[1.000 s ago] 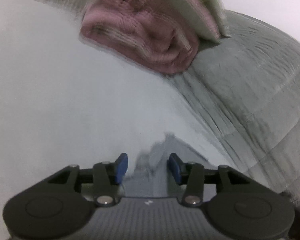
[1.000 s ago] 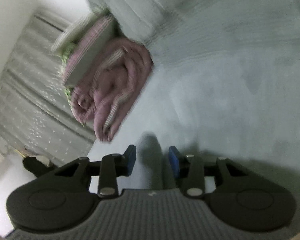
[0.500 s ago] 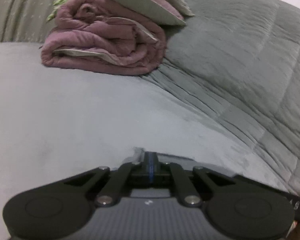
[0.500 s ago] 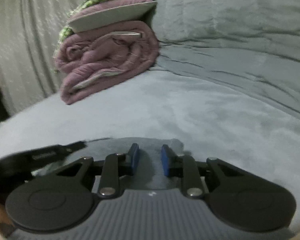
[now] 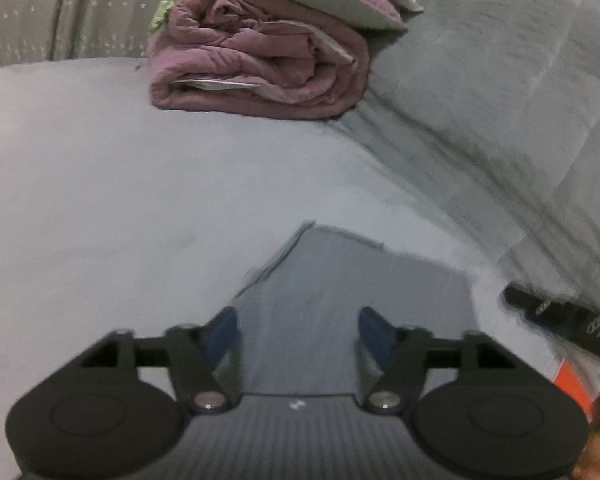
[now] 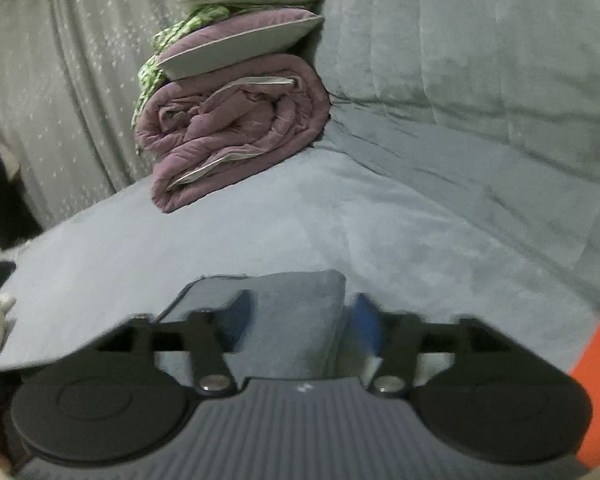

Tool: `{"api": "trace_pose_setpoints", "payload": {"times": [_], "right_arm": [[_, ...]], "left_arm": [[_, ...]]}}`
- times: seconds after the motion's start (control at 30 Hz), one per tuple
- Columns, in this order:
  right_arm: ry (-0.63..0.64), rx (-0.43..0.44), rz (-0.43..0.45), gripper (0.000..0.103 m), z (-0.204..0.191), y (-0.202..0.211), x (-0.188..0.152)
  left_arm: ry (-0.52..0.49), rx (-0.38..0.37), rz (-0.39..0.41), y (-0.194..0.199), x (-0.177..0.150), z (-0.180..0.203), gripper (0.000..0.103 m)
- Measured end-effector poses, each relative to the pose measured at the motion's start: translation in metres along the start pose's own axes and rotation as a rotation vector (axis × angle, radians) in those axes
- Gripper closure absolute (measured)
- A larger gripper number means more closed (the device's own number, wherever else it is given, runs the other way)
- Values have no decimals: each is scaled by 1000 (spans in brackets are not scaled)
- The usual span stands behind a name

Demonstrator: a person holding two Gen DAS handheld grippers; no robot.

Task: Fold clothes
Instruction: 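Open both grippers and lift them away from the folded sweater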

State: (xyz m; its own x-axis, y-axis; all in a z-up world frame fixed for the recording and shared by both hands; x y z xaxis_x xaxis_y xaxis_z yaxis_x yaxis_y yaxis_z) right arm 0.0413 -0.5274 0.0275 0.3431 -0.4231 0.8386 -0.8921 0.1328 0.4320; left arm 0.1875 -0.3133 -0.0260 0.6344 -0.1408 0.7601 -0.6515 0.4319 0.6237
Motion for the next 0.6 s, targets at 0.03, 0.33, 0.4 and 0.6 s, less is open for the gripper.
{"api": "trace_pose_setpoints", "payload": {"times": [0.03, 0.33, 0.4, 0.6], "right_arm": [[9, -5, -16, 20, -5, 5, 2], [114, -5, -176, 0, -39, -4, -8], [128, -5, -217, 0, -42, -10, -12], [153, -66, -292, 0, -46, -17, -18]], "left_arm": [[-10, 14, -12, 2, -2, 1, 17], [-188, 212, -154, -4, -9, 10, 1], [-217, 225, -169, -6, -11, 14, 1], [-291, 238, -198, -7, -18, 25, 1]]}}
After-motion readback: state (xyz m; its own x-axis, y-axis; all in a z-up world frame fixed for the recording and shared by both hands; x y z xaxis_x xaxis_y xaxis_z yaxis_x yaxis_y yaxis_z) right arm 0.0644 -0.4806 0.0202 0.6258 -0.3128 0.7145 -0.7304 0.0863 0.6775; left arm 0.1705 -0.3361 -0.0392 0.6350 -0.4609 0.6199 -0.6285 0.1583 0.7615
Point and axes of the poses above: each gripper's, at about its wrist camera, not at the fingertips, and y roughly against the way its jaws point, z to its right, x to its top, the point moved 1 cm from there along -y, roughly the way its jaws point, and after that the axes turned 9 degrees about x, right-handed, at the moved point
